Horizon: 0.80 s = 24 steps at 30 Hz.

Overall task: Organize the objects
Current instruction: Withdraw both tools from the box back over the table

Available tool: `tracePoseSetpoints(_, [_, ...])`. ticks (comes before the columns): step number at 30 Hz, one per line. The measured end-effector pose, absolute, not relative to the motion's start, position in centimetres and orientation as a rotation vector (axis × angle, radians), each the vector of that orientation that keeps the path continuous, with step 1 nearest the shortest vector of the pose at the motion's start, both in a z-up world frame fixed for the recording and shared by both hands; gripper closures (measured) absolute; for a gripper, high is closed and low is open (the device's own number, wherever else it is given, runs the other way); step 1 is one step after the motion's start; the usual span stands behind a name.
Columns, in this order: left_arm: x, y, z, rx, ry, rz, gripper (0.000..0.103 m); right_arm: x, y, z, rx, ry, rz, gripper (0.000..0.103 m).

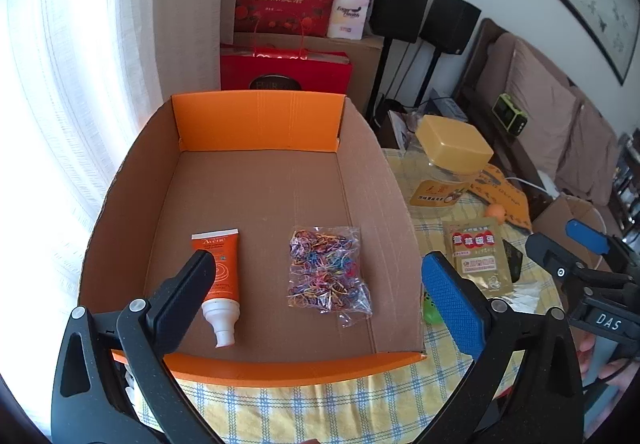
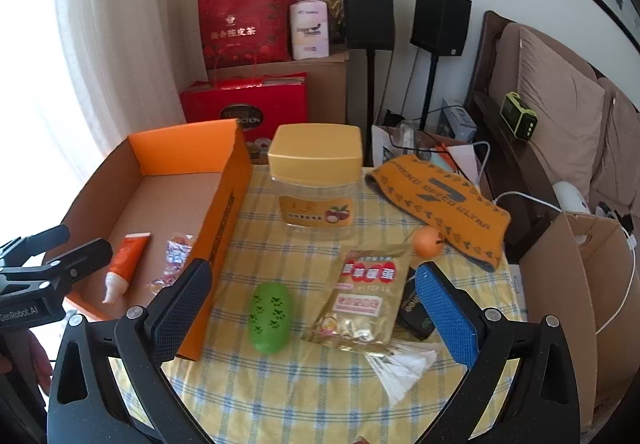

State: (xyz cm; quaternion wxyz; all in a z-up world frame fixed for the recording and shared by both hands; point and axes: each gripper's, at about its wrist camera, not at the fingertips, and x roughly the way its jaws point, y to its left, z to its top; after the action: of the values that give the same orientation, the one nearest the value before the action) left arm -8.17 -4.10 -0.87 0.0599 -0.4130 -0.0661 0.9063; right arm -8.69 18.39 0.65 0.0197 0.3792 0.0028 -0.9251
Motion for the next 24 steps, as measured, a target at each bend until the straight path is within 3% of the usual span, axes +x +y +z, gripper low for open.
tracePoseSetpoints(24, [-8.3,5.7,-2.2,-1.266,-0.120,2.505,0.000,-5.9,29.7,-2.2,1.312,-0.201,-2.921,0.004])
